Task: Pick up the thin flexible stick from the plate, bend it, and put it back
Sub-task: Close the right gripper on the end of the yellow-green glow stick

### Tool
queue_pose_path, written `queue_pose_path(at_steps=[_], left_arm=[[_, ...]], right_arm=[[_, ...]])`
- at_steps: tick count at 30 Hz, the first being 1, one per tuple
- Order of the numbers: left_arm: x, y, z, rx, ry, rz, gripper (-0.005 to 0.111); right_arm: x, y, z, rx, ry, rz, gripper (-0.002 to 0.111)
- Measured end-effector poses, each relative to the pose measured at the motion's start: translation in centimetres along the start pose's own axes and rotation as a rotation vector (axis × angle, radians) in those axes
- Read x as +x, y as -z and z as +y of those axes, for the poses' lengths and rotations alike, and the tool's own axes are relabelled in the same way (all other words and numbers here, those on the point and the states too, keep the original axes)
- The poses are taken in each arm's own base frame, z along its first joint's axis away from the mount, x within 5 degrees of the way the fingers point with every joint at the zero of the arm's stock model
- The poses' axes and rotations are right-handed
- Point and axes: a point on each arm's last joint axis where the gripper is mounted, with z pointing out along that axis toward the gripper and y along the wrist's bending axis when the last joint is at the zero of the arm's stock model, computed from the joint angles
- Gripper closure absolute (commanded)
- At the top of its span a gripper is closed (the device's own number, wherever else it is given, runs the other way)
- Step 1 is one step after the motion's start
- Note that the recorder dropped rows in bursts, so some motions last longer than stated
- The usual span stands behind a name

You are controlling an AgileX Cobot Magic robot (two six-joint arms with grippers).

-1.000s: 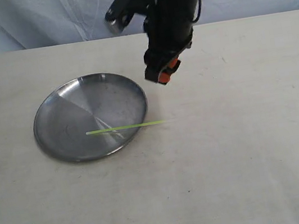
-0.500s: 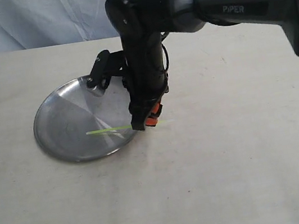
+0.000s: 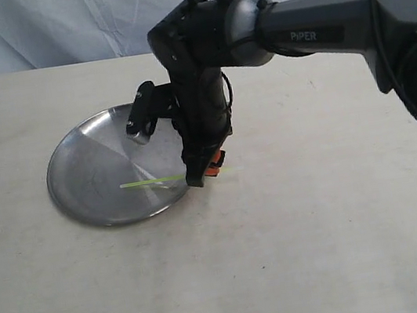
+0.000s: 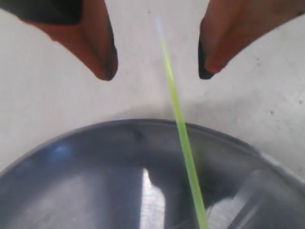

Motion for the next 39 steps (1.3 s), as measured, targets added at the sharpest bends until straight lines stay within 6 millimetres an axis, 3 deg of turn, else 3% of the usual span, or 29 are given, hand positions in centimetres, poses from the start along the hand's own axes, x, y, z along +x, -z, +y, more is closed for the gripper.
queue_pose_path(at_steps=[6,13,17,26,35,37,39], left_arm=[[0.0,0.0,0.0,0.002,0.0,0.0,0.107],[0.0,0.0,0.0,0.002,0.0,0.0,0.107],[0.0,0.0,0.0,0.002,0.0,0.0,0.107],[0.0,0.0,0.0,0.002,0.0,0.0,0.107],[0.0,0.0,0.0,0.002,0.0,0.0,0.107],[0.0,0.0,0.0,0.002,0.0,0.0,0.107],[0.0,0.0,0.0,0.002,0.0,0.0,0.107]], right_arm=[[0.0,-2.2,0.1,-0.007,-0.003,0.044,0.059],[0.0,-3.6,0.0,0.018,-0.031,0.066,0.085],[0.4,-3.5,0.2,-0.005,-0.041,0.104,0.086],[0.8,-1.0,1.5,-0.16,-0.119,0.126,0.086],[0.8,2.9,1.3,-0.134,-0.138,0.033,0.086],[0.8,3.7,1.1,-0.113,-0.139,0.0,0.078],[0.5,4.0,0.9,-0.091,-0.144,-0.046,0.061]])
